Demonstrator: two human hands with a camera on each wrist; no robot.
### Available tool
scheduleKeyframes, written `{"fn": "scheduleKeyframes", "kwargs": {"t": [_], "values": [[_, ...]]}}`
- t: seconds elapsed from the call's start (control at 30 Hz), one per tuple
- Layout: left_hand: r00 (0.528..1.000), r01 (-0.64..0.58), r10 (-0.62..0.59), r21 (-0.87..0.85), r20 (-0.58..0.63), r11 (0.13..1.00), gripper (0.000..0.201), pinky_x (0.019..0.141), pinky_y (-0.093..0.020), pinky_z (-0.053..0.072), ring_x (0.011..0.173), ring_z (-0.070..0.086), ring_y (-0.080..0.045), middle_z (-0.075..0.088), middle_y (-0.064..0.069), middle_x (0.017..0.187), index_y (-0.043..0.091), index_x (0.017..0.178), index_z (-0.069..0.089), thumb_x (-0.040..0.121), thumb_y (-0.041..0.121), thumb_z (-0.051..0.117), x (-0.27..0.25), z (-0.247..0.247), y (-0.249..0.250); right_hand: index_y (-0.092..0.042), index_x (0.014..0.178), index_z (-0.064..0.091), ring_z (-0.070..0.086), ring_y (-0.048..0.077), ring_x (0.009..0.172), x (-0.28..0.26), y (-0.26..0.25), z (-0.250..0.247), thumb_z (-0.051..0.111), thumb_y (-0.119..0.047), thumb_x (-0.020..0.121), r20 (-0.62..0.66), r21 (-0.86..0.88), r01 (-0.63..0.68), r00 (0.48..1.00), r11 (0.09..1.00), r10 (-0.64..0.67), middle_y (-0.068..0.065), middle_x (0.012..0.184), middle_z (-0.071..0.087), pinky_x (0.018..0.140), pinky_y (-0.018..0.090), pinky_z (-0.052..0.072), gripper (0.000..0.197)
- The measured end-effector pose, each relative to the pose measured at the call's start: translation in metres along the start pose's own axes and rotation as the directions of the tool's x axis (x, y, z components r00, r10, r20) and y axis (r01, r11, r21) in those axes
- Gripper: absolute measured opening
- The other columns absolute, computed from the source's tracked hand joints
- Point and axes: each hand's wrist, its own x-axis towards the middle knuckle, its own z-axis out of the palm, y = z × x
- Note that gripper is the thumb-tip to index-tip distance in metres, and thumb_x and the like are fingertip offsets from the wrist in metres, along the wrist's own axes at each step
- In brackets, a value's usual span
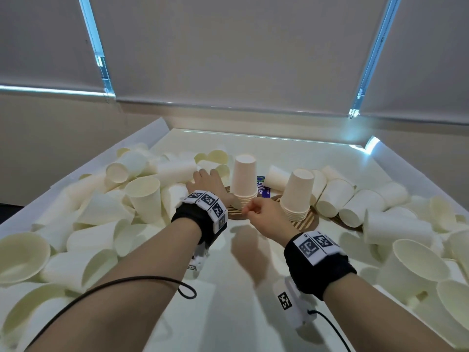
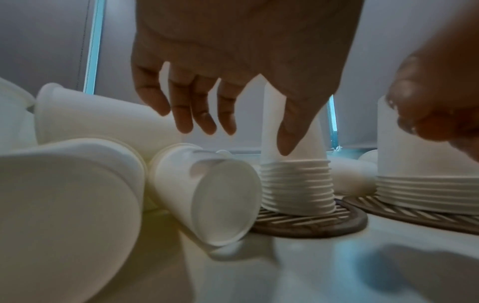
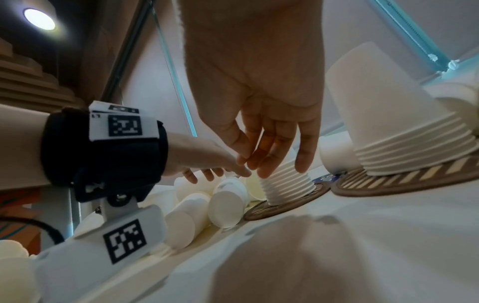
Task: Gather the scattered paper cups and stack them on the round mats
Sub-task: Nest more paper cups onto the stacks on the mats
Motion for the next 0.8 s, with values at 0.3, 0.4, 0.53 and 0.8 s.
{"fn": "scheduleKeyframes", "kwargs": {"t": [0.3,0.4,0.53,0.8], "values": [[0.986,0.108,-0.100,-0.049,0.136,0.993,0.066,0.077,-0.035,0.042,0.101,0.055,-0.028,0.056,-0.010,0.108,0.013,0.131,0.029,0.076,0.027,0.064,-0.010,0.016,-0.008,-0.018,0.084,0.059,0.051,0.012,0.073,0.001,0.007,0.002,0.047,-0.001,0.084,-0.035,0.023,0.037,0.999,0.999,-0.036,-0.005,0.080,0.058,0.058,0.008,0.036,0.021],[0.977,0.153,-0.125,-0.160,0.170,0.975,0.064,0.068,-0.032,0.044,0.088,0.059,-0.028,0.058,-0.006,0.093,0.010,0.122,0.032,0.072,0.028,0.066,-0.021,0.016,-0.011,-0.017,0.093,0.060,0.052,0.013,0.081,0.001,0.005,0.005,0.047,-0.002,0.086,-0.052,0.053,0.030,0.998,0.998,-0.027,-0.003,0.093,0.060,0.066,0.015,0.037,0.021],[0.964,0.203,-0.154,-0.230,0.216,0.952,0.072,0.078,-0.035,0.045,0.105,0.059,-0.031,0.059,-0.009,0.111,0.008,0.128,0.029,0.073,0.037,0.066,-0.041,0.004,-0.016,-0.007,0.120,0.056,0.057,0.020,0.104,0.002,0.005,0.015,0.050,-0.025,0.094,-0.096,0.042,-0.006,0.995,0.999,0.010,0.006,0.116,0.060,0.084,0.025,0.041,0.032],[0.959,0.057,0.067,-0.418,0.276,0.907,0.045,0.070,-0.029,0.041,0.090,0.055,-0.022,0.058,-0.005,0.101,0.015,0.114,0.052,0.086,0.050,0.050,-0.057,-0.056,-0.034,-0.018,0.104,0.063,0.062,0.022,0.100,0.003,-0.003,0.027,0.047,-0.047,0.091,0.068,0.462,-0.218,0.975,0.860,0.210,0.001,0.103,0.067,0.089,0.039,0.050,0.036]]}}
